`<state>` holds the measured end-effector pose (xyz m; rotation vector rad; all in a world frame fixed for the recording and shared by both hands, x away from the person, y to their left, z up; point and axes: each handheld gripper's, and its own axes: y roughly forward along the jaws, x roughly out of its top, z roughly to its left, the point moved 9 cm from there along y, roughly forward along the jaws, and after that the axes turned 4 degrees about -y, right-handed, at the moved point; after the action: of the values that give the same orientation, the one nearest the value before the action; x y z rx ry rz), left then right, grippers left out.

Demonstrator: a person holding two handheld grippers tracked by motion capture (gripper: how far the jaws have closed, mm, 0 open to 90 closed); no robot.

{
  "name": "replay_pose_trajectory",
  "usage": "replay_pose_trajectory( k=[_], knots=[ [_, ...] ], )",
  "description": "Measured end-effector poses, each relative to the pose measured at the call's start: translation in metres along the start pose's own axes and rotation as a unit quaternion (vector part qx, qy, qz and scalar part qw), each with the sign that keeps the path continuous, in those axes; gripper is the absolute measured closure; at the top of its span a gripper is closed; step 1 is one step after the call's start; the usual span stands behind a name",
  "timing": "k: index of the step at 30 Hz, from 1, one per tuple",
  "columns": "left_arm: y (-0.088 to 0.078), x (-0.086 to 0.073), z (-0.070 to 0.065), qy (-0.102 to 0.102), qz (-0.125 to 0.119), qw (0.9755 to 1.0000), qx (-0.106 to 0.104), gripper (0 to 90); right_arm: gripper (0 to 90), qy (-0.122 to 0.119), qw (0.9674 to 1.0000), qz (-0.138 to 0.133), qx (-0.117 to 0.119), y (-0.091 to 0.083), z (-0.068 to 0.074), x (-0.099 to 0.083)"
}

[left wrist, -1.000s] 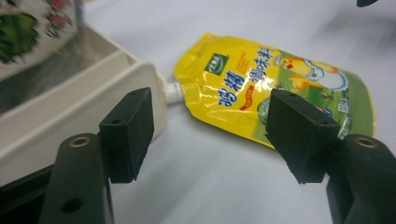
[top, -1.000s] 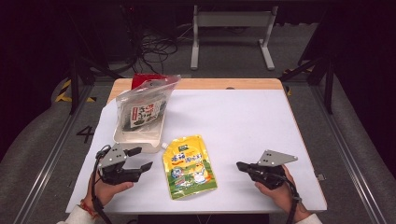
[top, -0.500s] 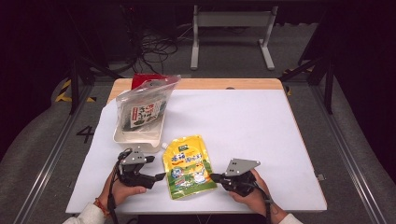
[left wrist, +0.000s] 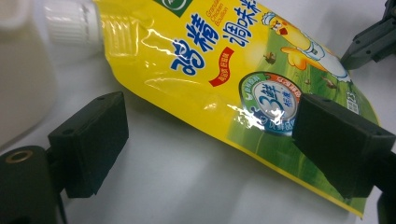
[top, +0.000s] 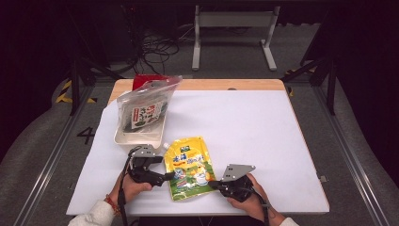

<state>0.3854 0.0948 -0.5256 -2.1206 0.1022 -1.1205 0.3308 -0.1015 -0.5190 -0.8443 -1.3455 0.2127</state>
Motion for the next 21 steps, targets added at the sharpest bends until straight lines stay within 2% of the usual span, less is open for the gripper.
replay_pose_trajectory(
  k=[2, 6, 7, 8, 10, 12, 14, 17, 19, 21],
  knots=[
    [0.004, 0.004, -0.003, -0.010, -0.003, 0.9997, -0.021, 9.2, 90.0, 0.003, 1.0000, 0.001, 0.005, 0.000, 0.000, -0.002],
    [0.010, 0.008, -0.008, -0.014, 0.001, 0.9992, -0.039, 10.0, 90.0, -0.003, 1.0000, 0.003, 0.001, 0.000, 0.001, -0.002],
    [0.011, 0.010, -0.009, -0.012, 0.000, 0.9993, -0.036, 10.7, 90.0, -0.004, 1.0000, 0.003, 0.000, 0.000, 0.001, -0.002],
    [0.013, 0.010, -0.011, -0.016, 0.003, 0.9988, -0.046, 12.9, 90.0, -0.005, 1.0000, 0.003, 0.000, 0.000, 0.001, -0.002],
    [0.015, 0.013, -0.010, -0.012, 0.002, 0.9992, -0.037, 18.6, 90.0, -0.006, 1.0000, 0.003, -0.001, 0.000, 0.001, -0.002],
    [0.017, 0.016, -0.009, -0.021, -0.005, 0.9996, -0.020, 26.9, 90.0, -0.005, 1.0000, 0.003, -0.002, 0.000, 0.001, -0.003],
    [0.018, 0.019, -0.006, -0.033, -0.016, 0.9992, -0.013, 35.6, 90.0, -0.005, 1.0000, 0.004, 0.000, 0.000, 0.001, -0.003],
    [0.016, 0.022, -0.005, -0.031, -0.030, 0.9990, -0.011, 57.4, 90.0, -0.009, 0.9999, 0.006, 0.002, 0.000, 0.002, -0.003],
    [0.013, 0.025, -0.006, -0.018, -0.041, 0.9989, -0.012, 67.2, 90.0, -0.013, 0.9999, 0.007, 0.002, 0.000, 0.003, -0.003],
    [0.011, 0.027, -0.008, 0.002, -0.047, 0.9989, -0.006, 81.5, 90.0, -0.015, 0.9999, 0.007, 0.002, 0.000, 0.004, -0.003]
  ],
)
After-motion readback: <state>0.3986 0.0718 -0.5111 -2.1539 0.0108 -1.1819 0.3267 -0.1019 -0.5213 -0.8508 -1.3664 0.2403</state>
